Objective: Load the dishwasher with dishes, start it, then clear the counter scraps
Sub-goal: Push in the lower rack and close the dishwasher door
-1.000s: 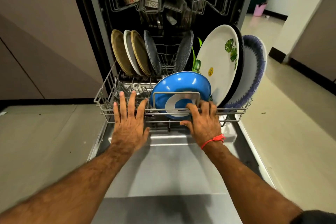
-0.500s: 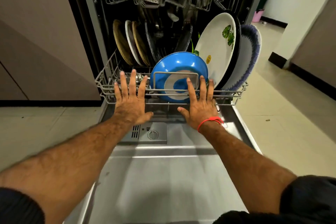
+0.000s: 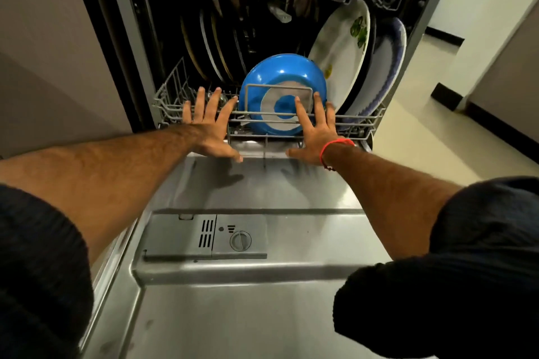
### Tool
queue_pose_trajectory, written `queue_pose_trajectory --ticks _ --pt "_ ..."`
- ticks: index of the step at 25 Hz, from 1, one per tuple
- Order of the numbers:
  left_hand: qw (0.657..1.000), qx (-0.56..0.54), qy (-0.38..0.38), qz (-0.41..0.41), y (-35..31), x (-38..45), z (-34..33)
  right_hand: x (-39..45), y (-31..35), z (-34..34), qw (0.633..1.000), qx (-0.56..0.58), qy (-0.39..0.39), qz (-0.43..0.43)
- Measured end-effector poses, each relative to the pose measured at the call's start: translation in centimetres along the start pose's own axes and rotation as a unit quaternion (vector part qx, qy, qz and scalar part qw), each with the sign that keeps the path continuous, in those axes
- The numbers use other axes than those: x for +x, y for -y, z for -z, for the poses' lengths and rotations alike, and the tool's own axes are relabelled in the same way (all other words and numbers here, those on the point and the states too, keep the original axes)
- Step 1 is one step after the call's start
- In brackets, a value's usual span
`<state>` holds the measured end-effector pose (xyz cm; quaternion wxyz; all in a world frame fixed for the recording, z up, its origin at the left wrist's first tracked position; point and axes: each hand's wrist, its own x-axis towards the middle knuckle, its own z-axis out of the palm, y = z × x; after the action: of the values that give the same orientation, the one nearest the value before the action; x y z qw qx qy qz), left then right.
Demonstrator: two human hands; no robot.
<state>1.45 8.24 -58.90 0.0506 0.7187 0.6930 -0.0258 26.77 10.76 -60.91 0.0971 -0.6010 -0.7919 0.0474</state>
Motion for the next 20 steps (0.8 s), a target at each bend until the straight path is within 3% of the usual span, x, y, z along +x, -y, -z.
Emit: queue_pose_trajectory --ticks 11,17,20 --pt "1.000 0.002 0.007 0.002 1.0 8.0 1.2 7.8 -1.3 0.5 1.000 -0.008 0.003 -0.010" --pt "1.000 0.004 -0.027 0.016 0.8 10.2 0.4 9.3 -1.7 -0.3 1.000 -0.016 -0.017 -0.007" --pt "1.000 -0.025 0.011 0.000 1.3 9.6 1.6 9.4 -1.6 -0.4 0.999 -0.032 -0.015 -0.008"
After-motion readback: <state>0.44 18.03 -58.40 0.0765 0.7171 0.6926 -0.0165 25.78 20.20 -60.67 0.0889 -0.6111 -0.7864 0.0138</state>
